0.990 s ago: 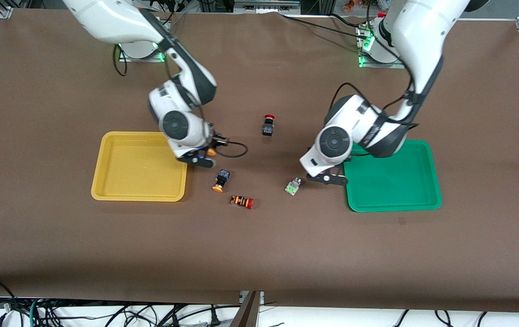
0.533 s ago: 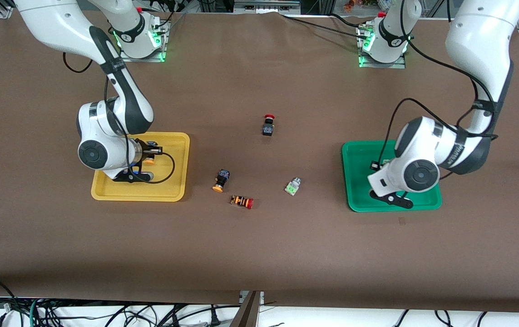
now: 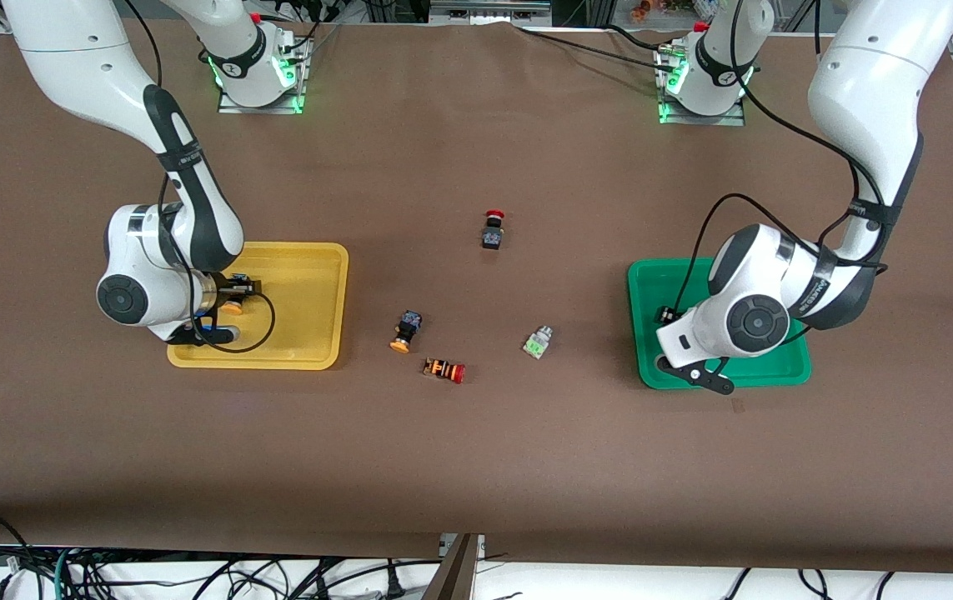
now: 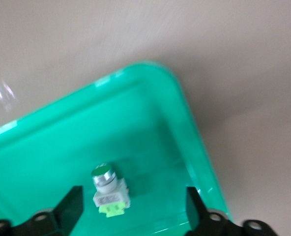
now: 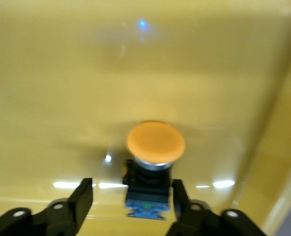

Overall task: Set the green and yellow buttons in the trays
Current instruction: 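Carry the yellow button into its tray while the left gripper carries green into its tray, then grasp a second yellow button with the right gripper while the left gripper grasps green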

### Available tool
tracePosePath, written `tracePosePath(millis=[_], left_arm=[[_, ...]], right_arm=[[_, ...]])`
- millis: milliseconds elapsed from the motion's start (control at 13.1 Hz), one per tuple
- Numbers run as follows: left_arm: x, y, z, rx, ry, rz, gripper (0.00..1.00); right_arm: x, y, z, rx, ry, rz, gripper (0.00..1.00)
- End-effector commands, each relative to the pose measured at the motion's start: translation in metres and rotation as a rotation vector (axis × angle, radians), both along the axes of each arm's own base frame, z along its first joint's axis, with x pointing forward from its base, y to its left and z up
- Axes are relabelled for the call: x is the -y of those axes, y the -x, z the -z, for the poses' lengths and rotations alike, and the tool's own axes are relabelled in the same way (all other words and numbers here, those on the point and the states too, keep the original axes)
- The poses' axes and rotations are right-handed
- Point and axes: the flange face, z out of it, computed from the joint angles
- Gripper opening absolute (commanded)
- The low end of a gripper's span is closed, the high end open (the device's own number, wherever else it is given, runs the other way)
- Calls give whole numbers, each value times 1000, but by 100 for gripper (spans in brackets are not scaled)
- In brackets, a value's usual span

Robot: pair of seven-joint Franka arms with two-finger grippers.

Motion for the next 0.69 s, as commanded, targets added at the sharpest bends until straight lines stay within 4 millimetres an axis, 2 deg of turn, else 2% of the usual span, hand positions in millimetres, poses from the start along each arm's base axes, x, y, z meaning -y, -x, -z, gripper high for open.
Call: tracePosePath(millis=[0, 76, 152, 229, 305, 381, 533, 610], left_arm=[[73, -3, -14, 45, 46, 102, 100], [109, 2, -2, 61, 72, 144, 100], [133, 5, 10, 101, 107, 170, 100], [149, 7, 21, 148, 149, 175, 100], [155, 11, 40, 160, 179, 176, 100], [161, 12, 60, 174, 215, 167, 100], [182, 22, 83, 202, 260, 154, 100], [188, 24, 86, 208, 264, 137, 100]], right_arm=[[-82, -16, -43, 60, -37, 153, 100], [-119, -17, -49, 74, -38, 219, 100], [-150, -21, -56, 102, -49, 290, 100], [-177, -19, -55, 120, -54, 349, 100], [-199, -18, -55, 139, -59, 397, 100], [-216, -16, -50, 152, -61, 416, 100], [-240, -14, -39, 201, -86, 466, 100], [-250, -12, -32, 219, -99, 490, 100]])
